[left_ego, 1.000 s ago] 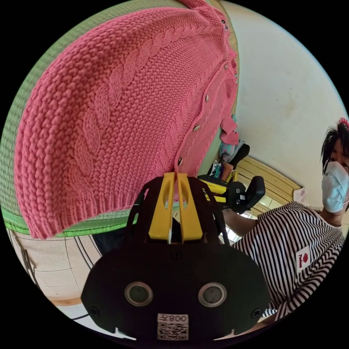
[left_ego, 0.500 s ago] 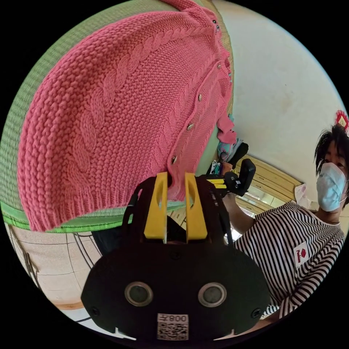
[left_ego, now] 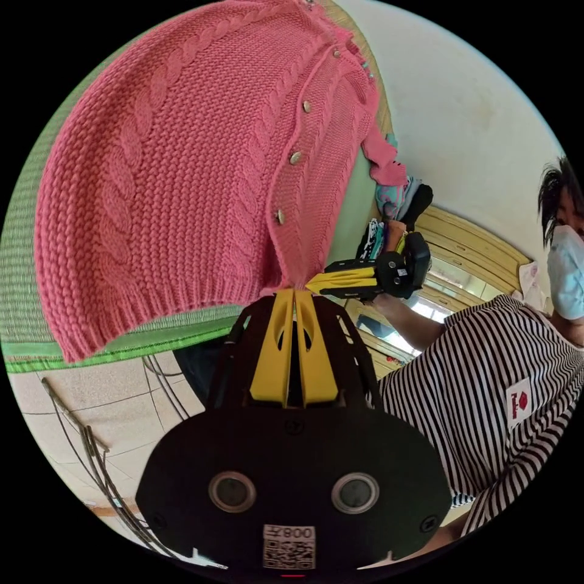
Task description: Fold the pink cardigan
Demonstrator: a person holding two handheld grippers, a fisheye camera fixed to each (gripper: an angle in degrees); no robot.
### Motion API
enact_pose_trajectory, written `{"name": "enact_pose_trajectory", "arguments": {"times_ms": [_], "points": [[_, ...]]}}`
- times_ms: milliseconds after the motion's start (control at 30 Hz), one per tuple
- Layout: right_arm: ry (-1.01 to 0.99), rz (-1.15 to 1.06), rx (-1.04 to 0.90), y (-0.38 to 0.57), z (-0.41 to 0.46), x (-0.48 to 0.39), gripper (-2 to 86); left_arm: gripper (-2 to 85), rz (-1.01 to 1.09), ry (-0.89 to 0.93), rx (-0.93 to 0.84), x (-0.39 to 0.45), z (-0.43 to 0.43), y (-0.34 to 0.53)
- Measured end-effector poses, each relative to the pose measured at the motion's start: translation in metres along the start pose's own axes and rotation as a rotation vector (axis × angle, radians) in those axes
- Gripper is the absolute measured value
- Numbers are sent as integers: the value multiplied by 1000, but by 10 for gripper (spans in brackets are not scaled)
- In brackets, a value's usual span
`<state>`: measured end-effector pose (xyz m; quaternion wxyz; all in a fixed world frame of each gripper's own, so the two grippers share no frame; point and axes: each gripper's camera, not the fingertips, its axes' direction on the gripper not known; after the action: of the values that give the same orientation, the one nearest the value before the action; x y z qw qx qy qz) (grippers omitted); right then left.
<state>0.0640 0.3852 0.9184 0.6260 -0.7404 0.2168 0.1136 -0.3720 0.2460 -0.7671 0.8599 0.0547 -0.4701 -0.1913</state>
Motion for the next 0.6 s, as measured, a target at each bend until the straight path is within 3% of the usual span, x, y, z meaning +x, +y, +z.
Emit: {"name": "enact_pose_trajectory", "arguments": {"times_ms": [233,433,600], "points": [[8,34,4,8,0,8,-3,3,-63,-95,-24,8,0,7],[89,95,20,22,-2,15,0,3,17,-70,87,46,-20,14],[81,94,31,34,-4,14,1,2,43,-201,-37,62,0,-1]]}}
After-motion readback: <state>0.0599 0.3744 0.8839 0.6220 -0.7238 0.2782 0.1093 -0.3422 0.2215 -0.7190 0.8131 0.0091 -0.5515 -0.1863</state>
